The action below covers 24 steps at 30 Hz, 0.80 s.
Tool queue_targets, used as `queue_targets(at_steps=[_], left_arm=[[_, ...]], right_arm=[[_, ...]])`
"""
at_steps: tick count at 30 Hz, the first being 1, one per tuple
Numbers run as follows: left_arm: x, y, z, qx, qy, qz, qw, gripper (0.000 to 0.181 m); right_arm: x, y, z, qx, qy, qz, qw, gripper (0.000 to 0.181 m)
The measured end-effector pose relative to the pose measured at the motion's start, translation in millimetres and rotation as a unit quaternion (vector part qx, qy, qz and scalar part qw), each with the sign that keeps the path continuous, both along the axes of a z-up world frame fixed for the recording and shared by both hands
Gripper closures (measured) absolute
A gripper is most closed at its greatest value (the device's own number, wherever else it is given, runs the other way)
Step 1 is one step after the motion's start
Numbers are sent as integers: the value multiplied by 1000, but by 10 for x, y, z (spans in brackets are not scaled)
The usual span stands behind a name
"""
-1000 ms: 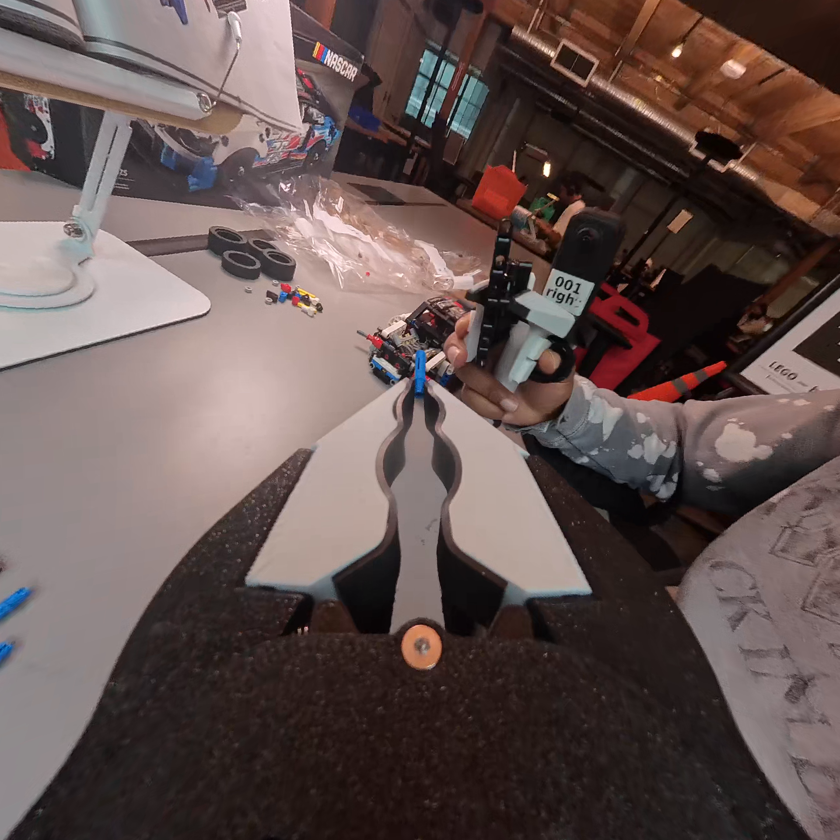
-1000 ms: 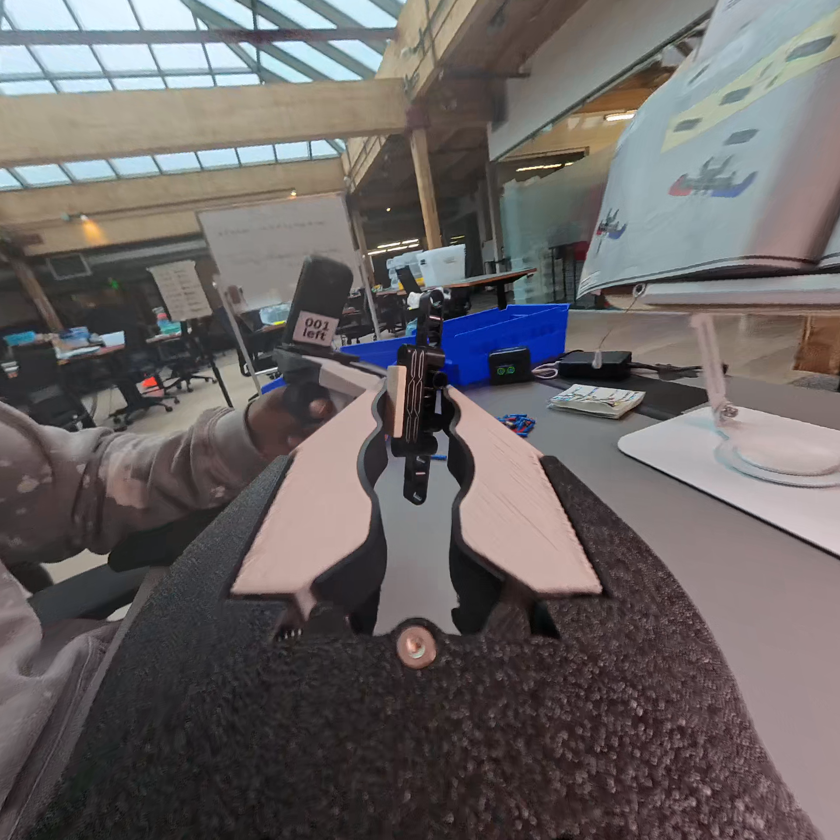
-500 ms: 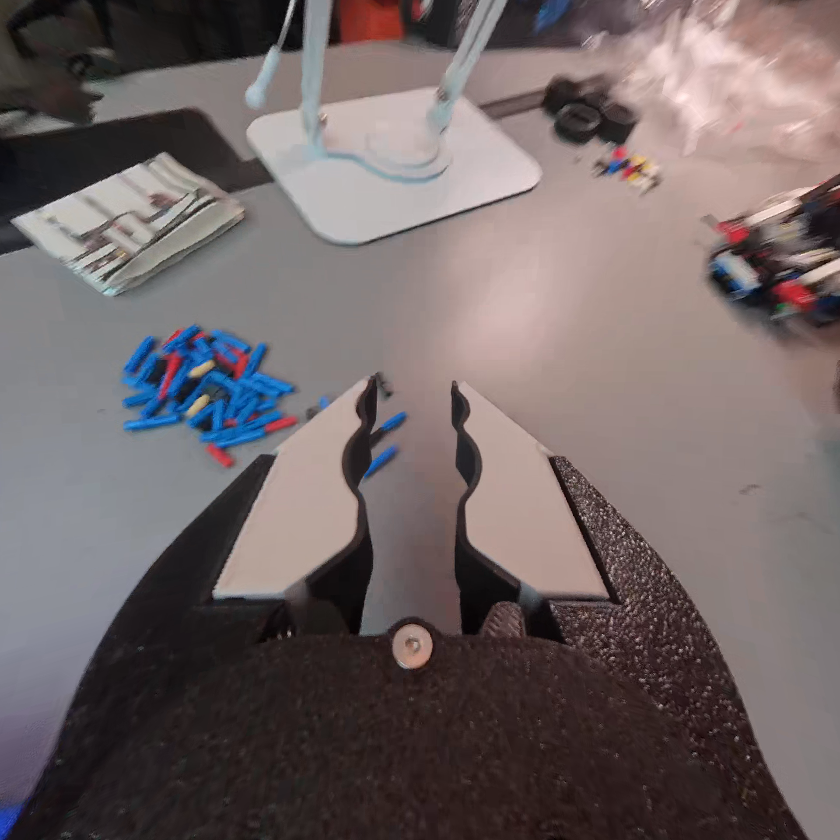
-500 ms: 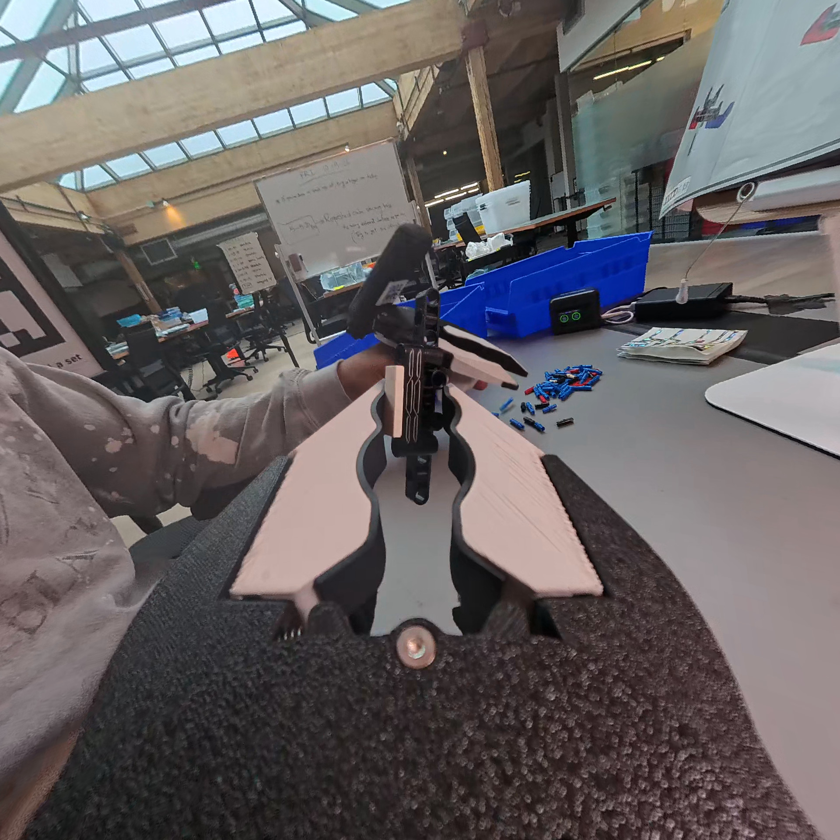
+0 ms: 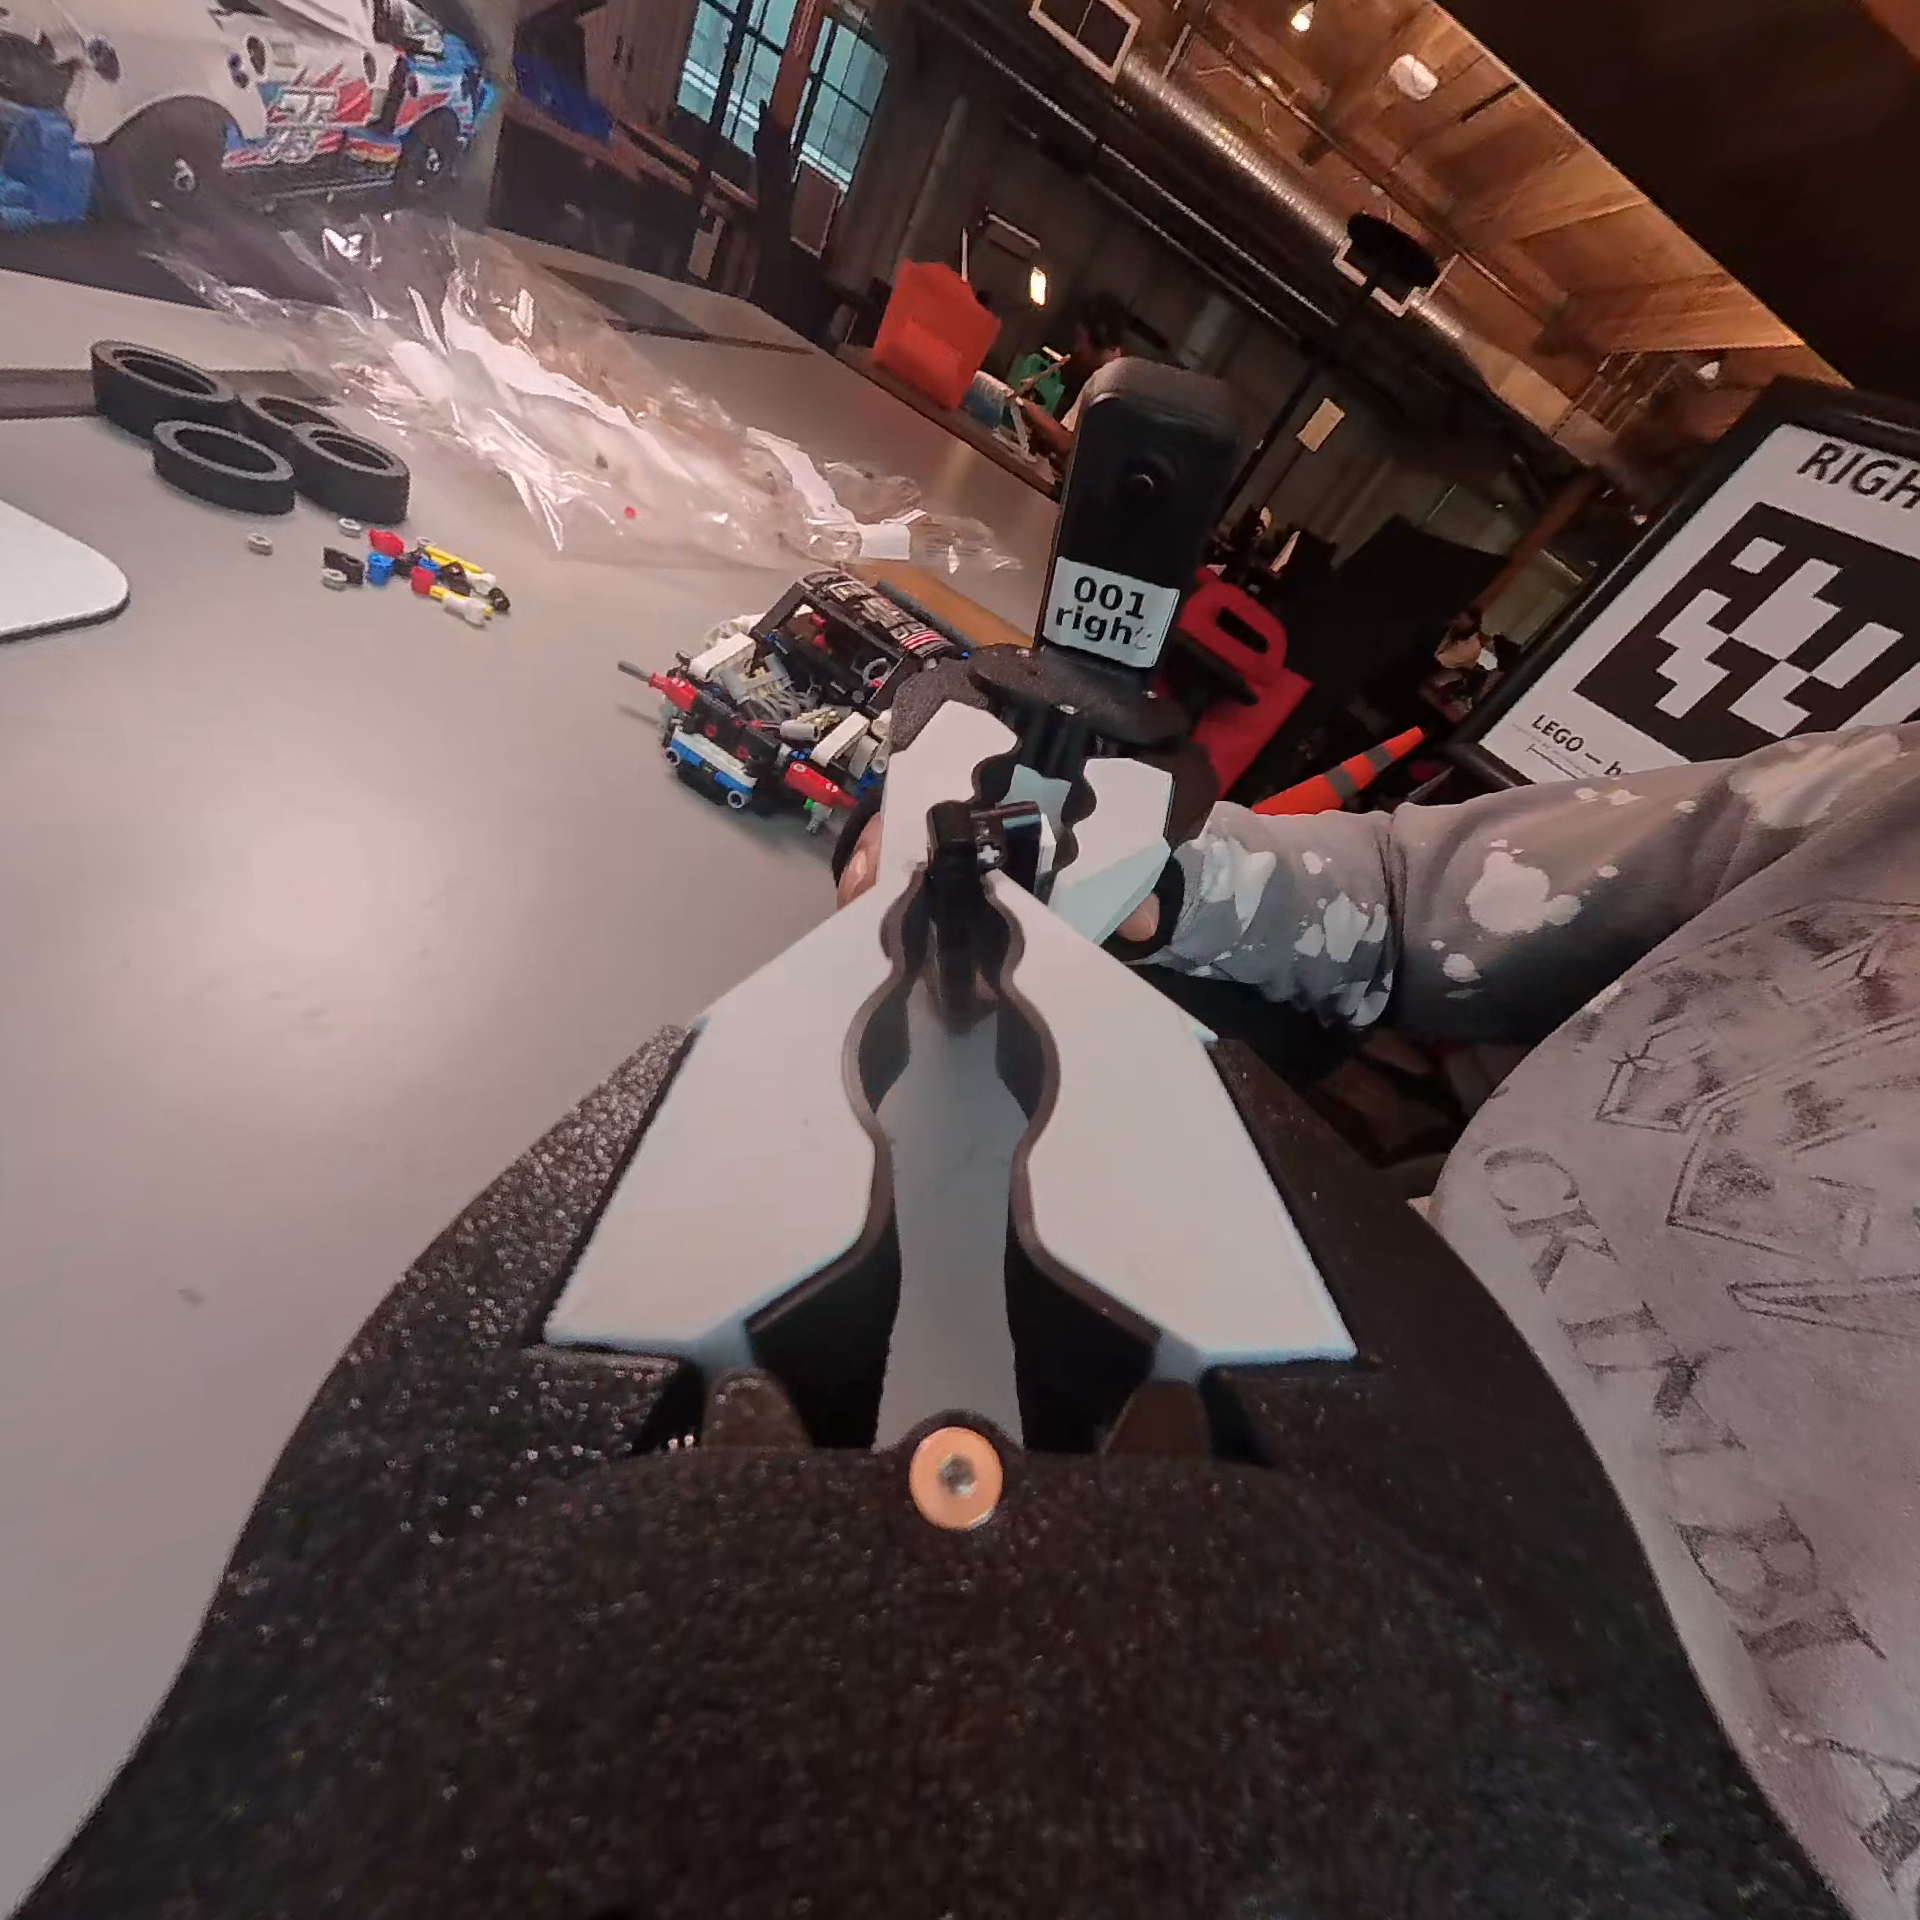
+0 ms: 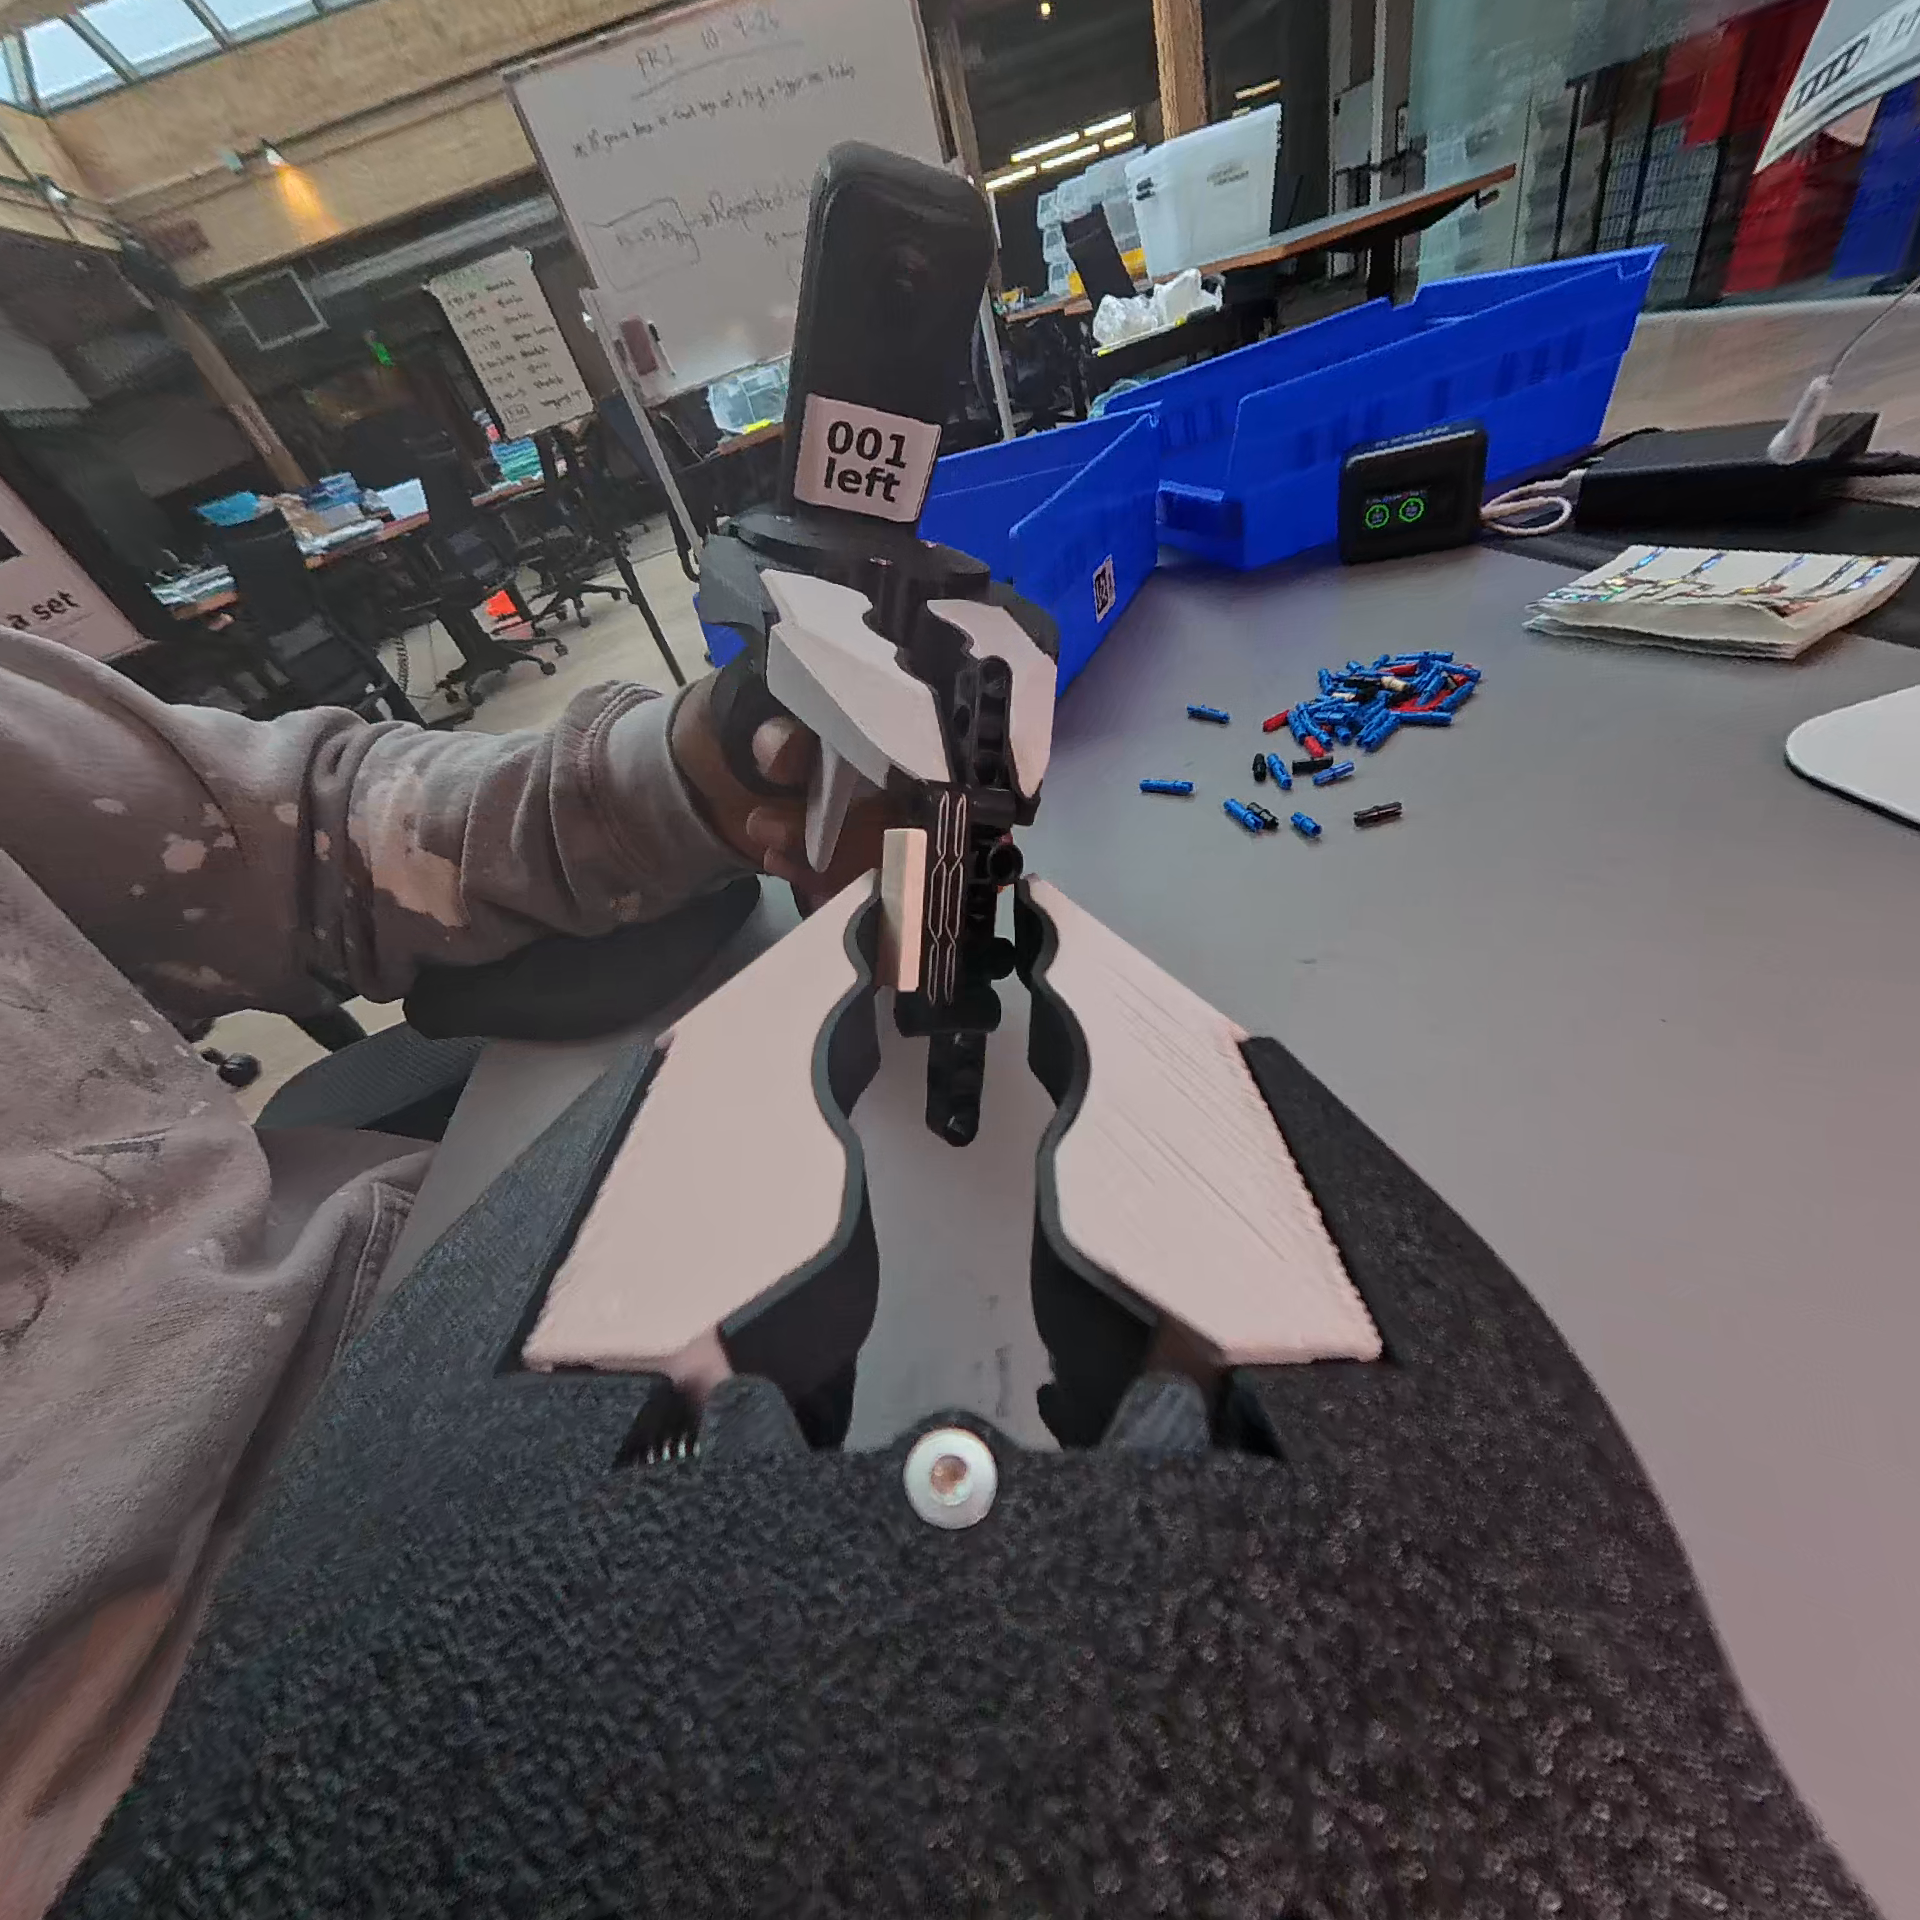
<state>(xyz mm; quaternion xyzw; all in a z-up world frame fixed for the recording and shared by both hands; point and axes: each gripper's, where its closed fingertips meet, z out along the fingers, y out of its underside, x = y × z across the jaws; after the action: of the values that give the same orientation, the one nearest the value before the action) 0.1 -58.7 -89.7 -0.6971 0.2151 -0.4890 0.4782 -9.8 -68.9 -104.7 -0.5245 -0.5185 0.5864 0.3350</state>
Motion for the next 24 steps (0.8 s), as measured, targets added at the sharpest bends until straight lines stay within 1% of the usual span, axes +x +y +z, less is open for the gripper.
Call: queue_targets(at_steps=[3, 5, 6, 8, 10, 12, 16, 18, 21, 24], left_arm=[[-59, 29, -106, -13, 33, 12, 999, 175], [-105, 44, -166, -17, 54, 21, 998, 175], [-116, 47, -191, -19, 59, 22, 998, 175], [-111, 41, -211, -27, 60, 17, 998, 174], [-102, 30, -215, -27, 62, 13, 998, 174], [-88, 10, -190, -23, 59, 8, 998, 174], [-75, -18, -126, -18, 49, 6, 999, 173], [-56, -50, -67, -12, 34, 1, 999, 172], [9, -145, 47, 14, 7, -22, 1000, 171], [121, -223, -8, 18, 22, -46, 999, 162]], right_arm=[[29, 44, -40, -14, -15, 3, 1000, 157], [50, 78, -86, -27, -32, 4, 999, 163], [60, 62, -103, -29, -38, 12, 999, 167], [67, 58, -115, -28, -43, 17, 999, 168], [81, 53, -104, -51, -42, 26, 997, 168], [98, 48, -67, -86, -36, 38, 995, 168], [114, 30, 9, -108, -20, 50, 993, 168], [143, -2, 84, -128, -2, 69, 989, 169], [208, -40, 218, -187, 29, 105, 976, 169], [262, -63, 351, -234, 64, 134, 961, 169]])
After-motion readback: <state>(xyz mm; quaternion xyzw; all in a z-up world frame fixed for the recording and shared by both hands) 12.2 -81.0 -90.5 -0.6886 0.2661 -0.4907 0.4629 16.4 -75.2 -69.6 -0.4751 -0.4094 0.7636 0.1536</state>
